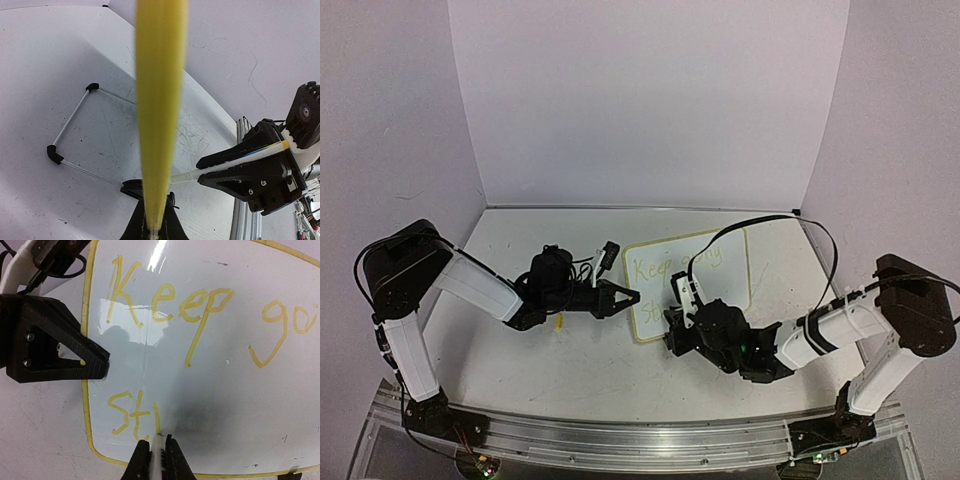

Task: Write a sentence on the whiteboard

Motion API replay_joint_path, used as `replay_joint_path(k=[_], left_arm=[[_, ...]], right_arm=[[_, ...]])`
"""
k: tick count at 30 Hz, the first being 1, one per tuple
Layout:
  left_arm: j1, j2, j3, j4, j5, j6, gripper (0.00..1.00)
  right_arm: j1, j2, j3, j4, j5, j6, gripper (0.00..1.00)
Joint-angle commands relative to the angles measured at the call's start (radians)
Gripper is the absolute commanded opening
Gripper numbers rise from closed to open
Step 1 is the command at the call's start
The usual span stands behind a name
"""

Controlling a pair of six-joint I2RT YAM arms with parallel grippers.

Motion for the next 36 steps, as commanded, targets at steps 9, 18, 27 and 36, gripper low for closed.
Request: replay_joint_path(k=[9,18,27,36], left_arm=[[0.005,-0.043,-0.008,-0.016,-0.021,0.004,0.0],[0.005,-0.042,-0.005,-0.018,-0.019,0.004,0.0],[0.005,-0.041,-0.004,-0.018,-0.02,0.004,0.0],[0.004,-0.041,-0.005,-0.017,-0.018,0.004,0.0]], right_arm=[[0.003,0.034,0.01,-0.018,0.042,0.013,0.0],[-0.019,0.011,0.045,0.002,0.068,-0.027,0.0],[-0.036,0.003,0.059,0.01,0.063,-0.052,0.0],[-0.048,-0.002,0.073,0.018,0.062,-0.068,0.0]])
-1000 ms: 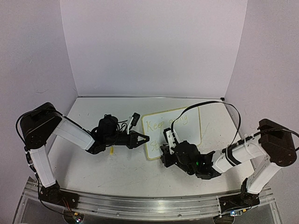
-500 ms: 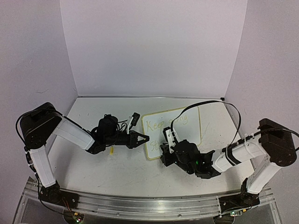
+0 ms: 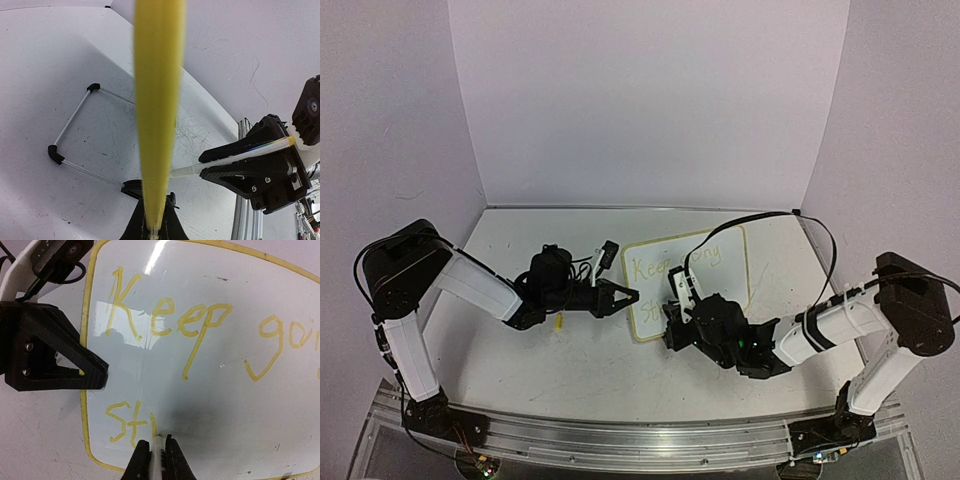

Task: Write a sentence on the whiteboard

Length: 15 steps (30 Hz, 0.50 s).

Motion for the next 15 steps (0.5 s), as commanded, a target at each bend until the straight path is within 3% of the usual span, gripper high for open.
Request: replay_joint_path(k=[1,15], left_arm=[[0.003,-0.04,-0.006,-0.014,-0.013,0.004,0.0],[0.003,-0.041,-0.007,-0.013,-0.016,0.004,0.0]], right_arm=[[-0.033,-0.009,0.041,0.022,0.053,-0.018,0.0],[-0.049,-0.01,0.057,0.03,0.053,-0.024,0.0]])
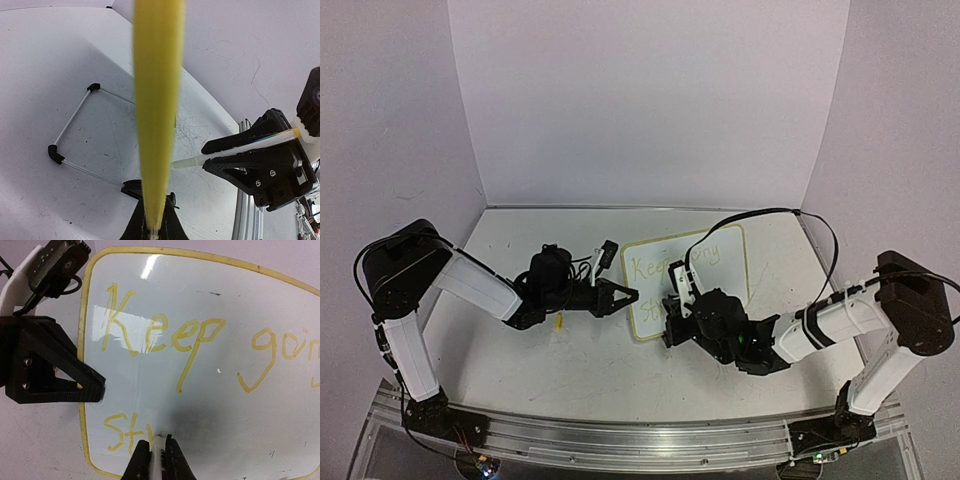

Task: Write a sentence on the whiteboard

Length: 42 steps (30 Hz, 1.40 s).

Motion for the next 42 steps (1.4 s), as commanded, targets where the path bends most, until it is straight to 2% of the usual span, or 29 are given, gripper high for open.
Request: replay_joint_path(k=[1,11,16,24,42], left_arm=[[0.0,-0.041,-0.007,-0.014,-0.015,0.004,0.0],[0.001,-0.044,-0.013,-0.015,-0.019,0.007,0.0],[0.001,-0.045,-0.013,-0.015,-0.02,0.009,0.0],[0.0,-0.048,-0.017,-0.022,-0.031,0.009,0.0],[0.0,-0.053,-0.011,-0.042,-0.038,0.01,0.0]], right_arm=[[-0.038,-0.009,0.04,0.024,0.058,-0.009,0.0],[-0.047,-0.097,-0.023,-0.01,0.088,0.023,0.0],[-0.05,-0.17,-0.082,-0.012,-0.092,-0.032,0.0],[-0.052,-0.189,-0.11,0.03,-0.194,-0.082,0.0],[-0.052,-0.176,-0.134,0.069,-0.162,-0.032,0.0]])
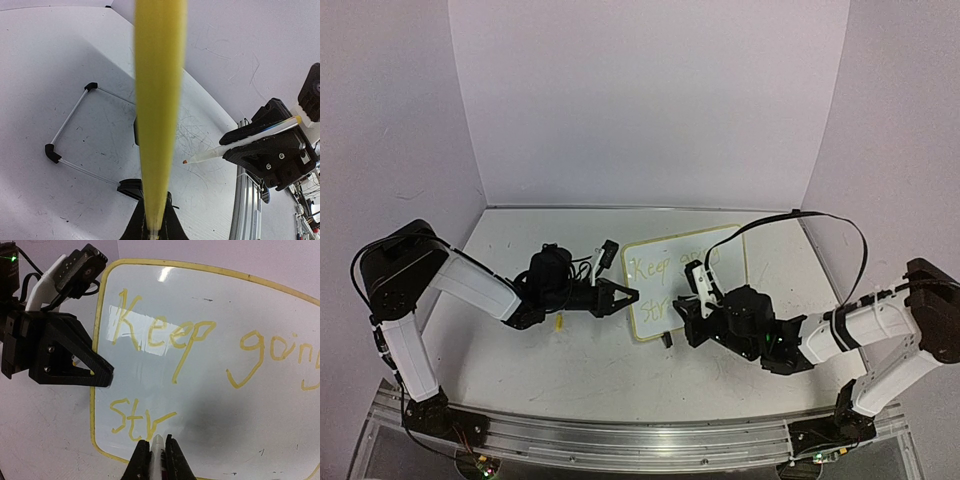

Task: Write a sentence on the whiteboard

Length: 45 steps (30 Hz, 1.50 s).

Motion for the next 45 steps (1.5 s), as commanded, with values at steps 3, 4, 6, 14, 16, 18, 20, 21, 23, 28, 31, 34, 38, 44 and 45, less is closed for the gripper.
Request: replay_joint_path(k=[3,4,6,14,16,18,20,21,23,28,31,34,38,44,45], left_arm=[[0.004,-0.04,-0.011,-0.021,-0.032,0.012,0.0],[0.004,-0.04,-0.011,-0.022,-0.032,0.012,0.0],[0.004,-0.041,-0.012,-0.023,-0.032,0.012,0.0],[0.003,-0.043,-0.013,-0.022,-0.033,0.012,0.0],[0.004,-0.044,-0.013,-0.023,-0.034,0.013,0.0],[0.004,-0.044,-0.014,-0.023,-0.034,0.013,0.0],[0.003,-0.044,-0.014,-0.023,-0.033,0.013,0.0],[0.003,-0.044,-0.015,-0.023,-0.033,0.013,0.0],[0.004,-0.043,-0.014,-0.022,-0.034,0.013,0.0],[0.004,-0.045,-0.015,-0.023,-0.034,0.015,0.0],[0.004,-0.046,-0.016,-0.023,-0.034,0.014,0.0],[0.004,-0.045,-0.015,-0.023,-0.035,0.013,0.0],[0.004,-0.043,-0.013,-0.023,-0.037,0.013,0.0],[0.004,-0.038,-0.011,-0.023,-0.035,0.01,0.0],[0.004,-0.039,-0.011,-0.023,-0.035,0.011,0.0]], right_arm=[[0.0,-0.007,-0.008,0.046,0.022,0.025,0.0],[0.0,-0.006,-0.007,0.048,0.02,0.025,0.0],[0.0,-0.003,-0.004,0.051,0.018,0.025,0.0],[0.0,0.012,0.017,0.062,-0.005,0.018,0.0],[0.0,0.01,0.015,0.065,-0.01,0.015,0.0],[0.0,0.008,0.012,0.066,-0.011,0.014,0.01],[0.0,0.003,0.009,0.067,-0.015,0.013,0.01],[0.0,0.0,0.006,0.068,-0.015,0.014,0.0],[0.0,-0.004,0.003,0.067,-0.014,0.016,0.0],[0.0,-0.025,-0.018,0.079,0.015,0.022,0.0],[0.0,-0.02,-0.016,0.077,0.03,0.02,0.0],[0.0,-0.001,0.003,0.067,0.033,0.019,0.0],[0.0,0.02,0.027,0.066,-0.017,-0.002,0.0],[0.0,0.035,0.041,0.079,-0.086,-0.034,0.0],[0.0,0.034,0.037,0.082,-0.086,-0.033,0.0]])
